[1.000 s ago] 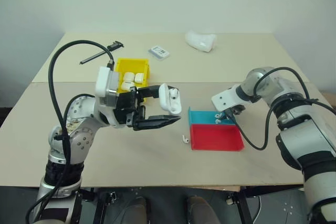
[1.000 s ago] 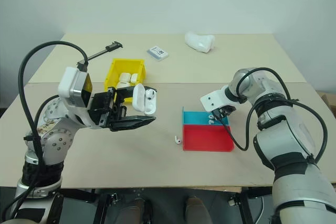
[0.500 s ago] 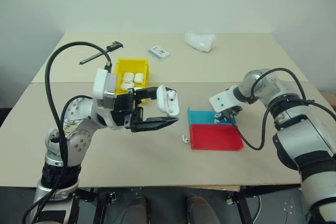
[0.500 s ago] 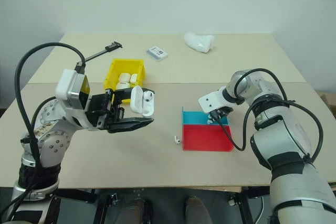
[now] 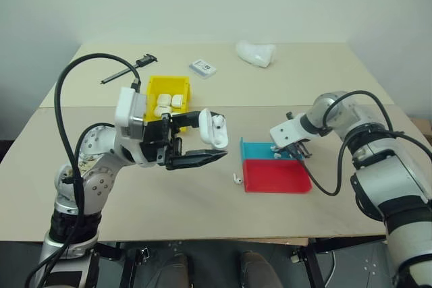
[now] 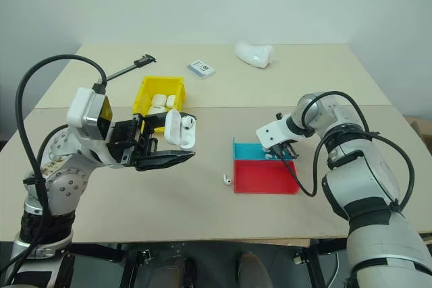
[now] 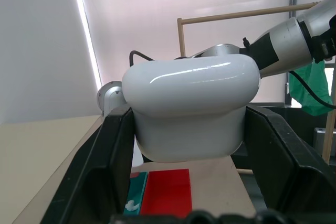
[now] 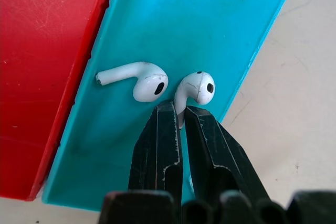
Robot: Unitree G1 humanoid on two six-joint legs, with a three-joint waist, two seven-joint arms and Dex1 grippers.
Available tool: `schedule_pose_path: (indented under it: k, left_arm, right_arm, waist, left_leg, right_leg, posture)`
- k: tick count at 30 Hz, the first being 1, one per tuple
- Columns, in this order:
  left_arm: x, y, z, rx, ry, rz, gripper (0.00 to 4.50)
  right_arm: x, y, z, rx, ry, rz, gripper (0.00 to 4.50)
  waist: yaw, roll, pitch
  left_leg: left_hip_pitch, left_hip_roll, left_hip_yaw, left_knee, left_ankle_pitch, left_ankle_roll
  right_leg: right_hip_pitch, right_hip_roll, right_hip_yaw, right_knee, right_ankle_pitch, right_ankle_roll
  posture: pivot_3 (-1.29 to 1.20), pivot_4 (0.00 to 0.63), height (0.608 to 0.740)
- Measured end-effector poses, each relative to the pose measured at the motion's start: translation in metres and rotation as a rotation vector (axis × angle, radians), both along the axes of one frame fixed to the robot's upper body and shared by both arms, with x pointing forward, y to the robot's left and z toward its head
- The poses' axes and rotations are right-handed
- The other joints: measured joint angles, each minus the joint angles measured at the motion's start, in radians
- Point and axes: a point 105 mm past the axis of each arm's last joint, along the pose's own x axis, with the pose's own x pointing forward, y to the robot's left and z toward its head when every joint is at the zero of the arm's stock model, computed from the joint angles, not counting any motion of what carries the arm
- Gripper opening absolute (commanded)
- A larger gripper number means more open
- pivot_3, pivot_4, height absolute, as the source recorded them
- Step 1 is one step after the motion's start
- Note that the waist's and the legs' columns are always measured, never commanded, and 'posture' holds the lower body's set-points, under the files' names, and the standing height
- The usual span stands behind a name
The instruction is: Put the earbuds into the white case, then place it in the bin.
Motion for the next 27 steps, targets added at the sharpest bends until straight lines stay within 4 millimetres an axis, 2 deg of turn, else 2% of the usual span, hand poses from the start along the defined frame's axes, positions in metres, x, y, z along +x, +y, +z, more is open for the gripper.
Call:
schedule_pose_path:
  k: [9,15,18,20,27]
  left_arm:
    - [-0.0006,-0.0004,0.0007,0.003,-0.005,-0.008,2.83]
    - [-0.0015,-0.0016,0.0015,0.005,-0.011,-0.023,2.83]
    - [-0.0017,-0.0019,0.0013,0.005,-0.011,-0.026,2.83]
    - [-0.0016,-0.0018,0.0012,0.005,-0.010,-0.027,2.83]
    - [-0.0021,-0.0022,0.0010,0.008,-0.011,-0.032,2.83]
  right_arm:
    - [-0.0004,-0.0023,-0.0004,0.042,0.049,-0.084,0.44]
    - [0.0058,-0.0052,0.0011,0.031,0.002,-0.129,0.44]
    - [0.0047,-0.0089,0.0003,0.021,0.006,-0.135,1.04]
    - [0.0043,-0.0098,0.0013,0.018,0.009,-0.138,1.63]
    - [0.0038,-0.0096,0.0011,0.017,0.014,-0.141,1.63]
  waist:
    - [-0.002,0.000,0.000]
    - [-0.003,0.000,0.000]
    - [-0.002,0.000,0.000]
    - [-0.003,0.000,0.000]
    - [-0.003,0.000,0.000]
  left_leg:
    - [0.000,0.000,0.000,0.000,0.000,0.000]
    - [0.000,0.000,0.000,0.000,0.000,0.000]
    - [0.000,0.000,0.000,0.000,0.000,0.000]
    - [0.000,0.000,0.000,0.000,0.000,0.000]
    - [0.001,0.000,0.000,0.000,0.000,0.000]
  right_leg:
    - [0.000,0.000,0.000,0.000,0.000,0.000]
    - [0.000,0.000,0.000,0.000,0.000,0.000]
    - [0.000,0.000,0.000,0.000,0.000,0.000]
    - [0.000,0.000,0.000,0.000,0.000,0.000]
    - [0.000,0.000,0.000,0.000,0.000,0.000]
  posture:
    - [0.00,0.150,0.740]
    - [0.00,0.150,0.740]
    - [0.00,0.150,0.740]
    - [0.00,0.150,0.740]
    - [0.00,0.150,0.740]
